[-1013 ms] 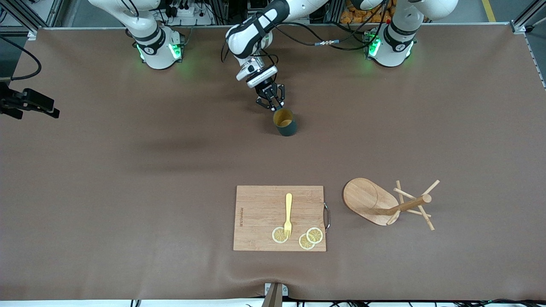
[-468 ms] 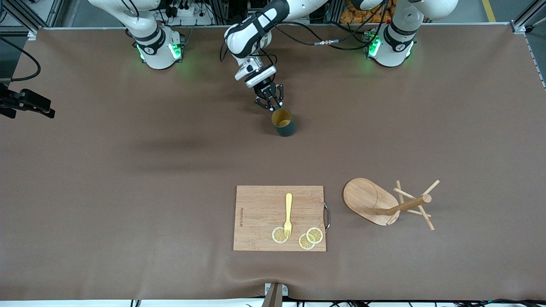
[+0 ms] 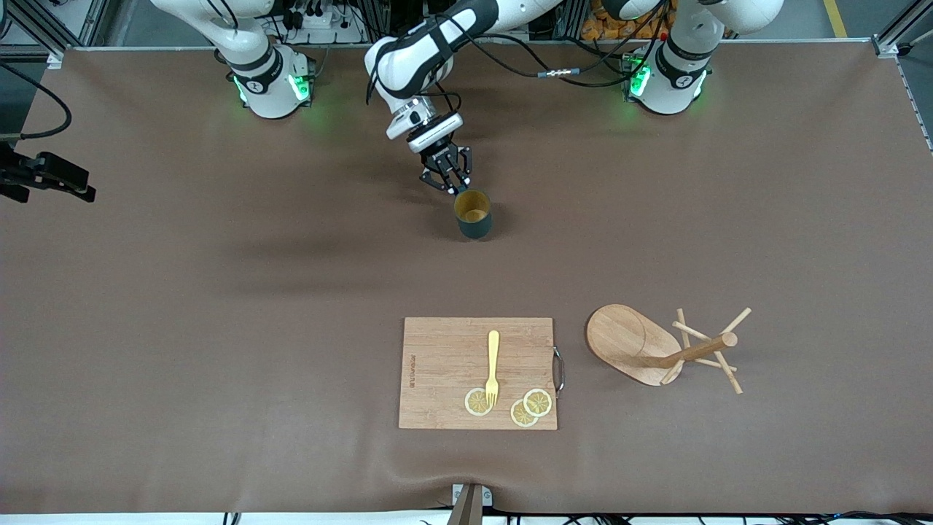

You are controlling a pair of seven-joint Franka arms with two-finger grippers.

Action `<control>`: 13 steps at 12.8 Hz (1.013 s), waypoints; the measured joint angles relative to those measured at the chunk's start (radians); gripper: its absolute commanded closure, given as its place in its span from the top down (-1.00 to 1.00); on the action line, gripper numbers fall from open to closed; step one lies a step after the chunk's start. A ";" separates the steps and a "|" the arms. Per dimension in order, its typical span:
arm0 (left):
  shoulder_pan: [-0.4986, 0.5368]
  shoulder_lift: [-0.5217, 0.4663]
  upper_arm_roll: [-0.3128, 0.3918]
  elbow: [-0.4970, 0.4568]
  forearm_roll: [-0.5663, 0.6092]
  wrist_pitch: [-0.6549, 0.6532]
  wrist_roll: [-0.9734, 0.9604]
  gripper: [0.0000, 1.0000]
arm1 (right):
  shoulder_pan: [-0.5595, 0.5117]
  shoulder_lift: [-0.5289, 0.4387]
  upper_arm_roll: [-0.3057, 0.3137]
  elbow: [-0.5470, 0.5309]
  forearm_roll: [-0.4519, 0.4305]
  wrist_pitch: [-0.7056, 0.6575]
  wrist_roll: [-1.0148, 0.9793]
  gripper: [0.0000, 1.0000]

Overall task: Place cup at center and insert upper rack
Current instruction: 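Lift the mug with the left gripper and carry it toward the wooden stand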

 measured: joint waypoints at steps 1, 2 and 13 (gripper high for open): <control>0.005 -0.002 0.000 0.014 -0.015 0.000 0.000 -1.00 | 0.000 0.000 0.000 0.000 0.013 -0.018 0.004 1.00; 0.009 -0.006 0.000 0.028 -0.032 0.000 0.000 -1.00 | 0.000 0.000 0.000 0.000 0.018 -0.029 0.008 1.00; 0.103 -0.110 -0.013 0.096 -0.176 0.041 0.000 -1.00 | 0.000 -0.001 0.001 0.032 0.035 -0.055 0.009 1.00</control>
